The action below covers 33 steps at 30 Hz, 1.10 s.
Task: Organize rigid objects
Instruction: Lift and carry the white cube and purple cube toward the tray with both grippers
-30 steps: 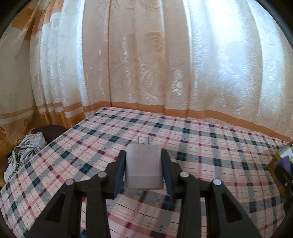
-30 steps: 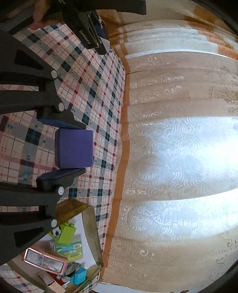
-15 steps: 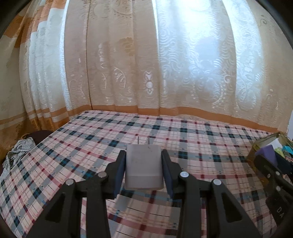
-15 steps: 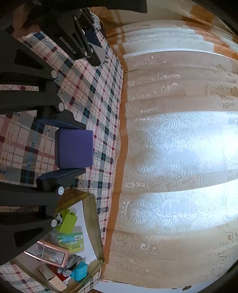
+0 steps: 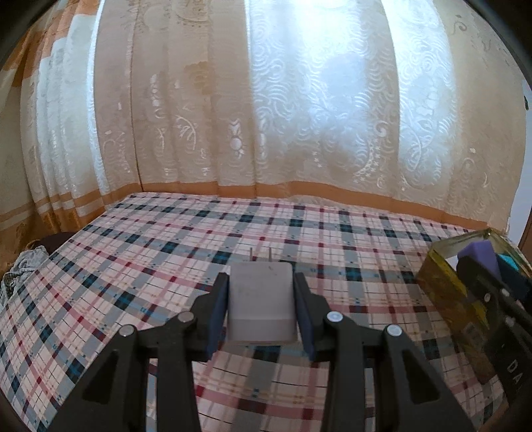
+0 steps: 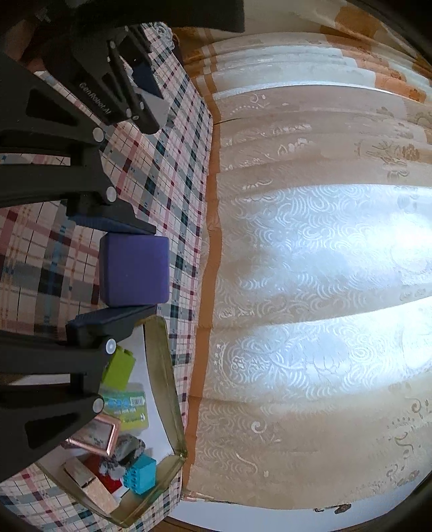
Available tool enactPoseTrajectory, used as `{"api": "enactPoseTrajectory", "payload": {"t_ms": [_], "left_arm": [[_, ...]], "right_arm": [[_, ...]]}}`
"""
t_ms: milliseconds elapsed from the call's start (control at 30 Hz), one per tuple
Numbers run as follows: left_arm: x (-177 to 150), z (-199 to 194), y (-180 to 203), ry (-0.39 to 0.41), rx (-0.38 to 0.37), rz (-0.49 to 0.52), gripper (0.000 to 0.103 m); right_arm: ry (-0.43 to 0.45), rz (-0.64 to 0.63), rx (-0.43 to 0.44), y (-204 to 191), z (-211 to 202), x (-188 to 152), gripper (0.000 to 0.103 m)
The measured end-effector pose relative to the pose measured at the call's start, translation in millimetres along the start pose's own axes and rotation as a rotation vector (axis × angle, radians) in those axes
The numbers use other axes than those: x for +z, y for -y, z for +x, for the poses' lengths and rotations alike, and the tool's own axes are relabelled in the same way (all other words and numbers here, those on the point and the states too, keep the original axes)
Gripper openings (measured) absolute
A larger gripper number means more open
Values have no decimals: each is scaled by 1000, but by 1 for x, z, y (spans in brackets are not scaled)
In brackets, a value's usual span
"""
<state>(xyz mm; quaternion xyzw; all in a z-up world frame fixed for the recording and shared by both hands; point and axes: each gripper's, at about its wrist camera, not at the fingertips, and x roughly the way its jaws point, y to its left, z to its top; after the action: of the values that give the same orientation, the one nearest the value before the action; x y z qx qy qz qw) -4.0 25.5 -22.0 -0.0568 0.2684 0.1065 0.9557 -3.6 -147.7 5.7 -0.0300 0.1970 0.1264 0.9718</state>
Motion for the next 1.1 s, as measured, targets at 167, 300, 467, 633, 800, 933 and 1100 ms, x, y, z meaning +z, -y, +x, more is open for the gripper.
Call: {"api": "enactPoseTrajectory", "payload": {"t_ms": [167,300,467,633,800,933,1100], "left_arm": [[2,-4,16,8,-13,7,37],[4,-7,29,15,-31,13,37],[5,-10,47,18,-55,28,37],[5,-10,60,11,-70,35,37],[6,-13,70,15,-79,42,37],[11,-17,83,28,-93,54,37],[13,-20,102,38,-116,71,37]], "right_arm": [[15,6,-13,14,-5,2,43],[31,15,-30,25,-10,4,43],[38,25,-42,39,-15,4,43],[33,24,-50,46,-16,4,43],[41,18,-55,53,-20,3,43],[48,23,-69,64,-24,3,43],[55,46,-89,84,-27,5,43]]}}
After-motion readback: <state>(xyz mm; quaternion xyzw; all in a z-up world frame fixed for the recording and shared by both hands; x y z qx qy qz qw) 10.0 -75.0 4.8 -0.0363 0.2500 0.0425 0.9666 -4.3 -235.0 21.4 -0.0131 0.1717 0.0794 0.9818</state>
